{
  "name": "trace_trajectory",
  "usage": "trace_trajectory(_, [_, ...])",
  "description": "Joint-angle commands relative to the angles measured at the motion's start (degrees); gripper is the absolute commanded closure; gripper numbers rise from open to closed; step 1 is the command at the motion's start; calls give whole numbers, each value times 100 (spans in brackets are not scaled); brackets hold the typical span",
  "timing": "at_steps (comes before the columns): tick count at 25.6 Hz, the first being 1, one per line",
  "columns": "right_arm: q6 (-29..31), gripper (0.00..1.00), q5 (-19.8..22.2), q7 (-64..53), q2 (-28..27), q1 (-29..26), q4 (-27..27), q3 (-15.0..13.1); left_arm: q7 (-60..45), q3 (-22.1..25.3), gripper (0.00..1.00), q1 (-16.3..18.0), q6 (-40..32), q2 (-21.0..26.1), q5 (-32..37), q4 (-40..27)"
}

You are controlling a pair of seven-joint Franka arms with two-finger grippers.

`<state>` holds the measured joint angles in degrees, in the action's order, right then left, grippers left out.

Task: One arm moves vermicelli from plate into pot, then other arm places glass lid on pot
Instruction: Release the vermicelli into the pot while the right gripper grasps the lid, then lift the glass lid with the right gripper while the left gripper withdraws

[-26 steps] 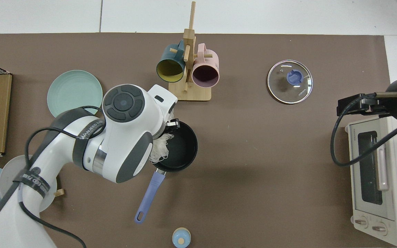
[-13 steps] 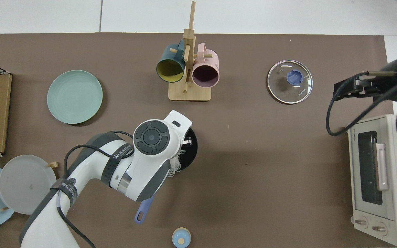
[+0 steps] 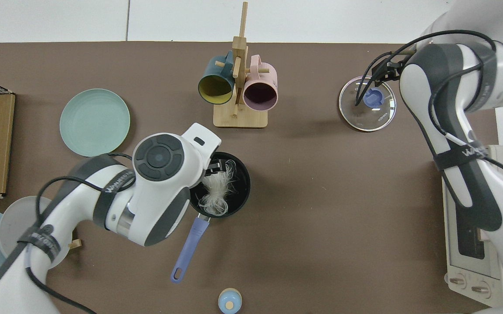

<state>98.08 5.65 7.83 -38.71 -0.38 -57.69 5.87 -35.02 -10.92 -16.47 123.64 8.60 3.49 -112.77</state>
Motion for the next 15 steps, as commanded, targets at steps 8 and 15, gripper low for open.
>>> trace_trajectory(8, [1467, 0, 296, -404, -497, -217, -524, 168, 2885, 3, 0, 1295, -762, -324, 117, 703])
trace_trajectory(15, [1959, 0, 297, -413, -480, -225, -1007, 168, 3819, 3, 0, 1708, -823, -333, 117, 1020])
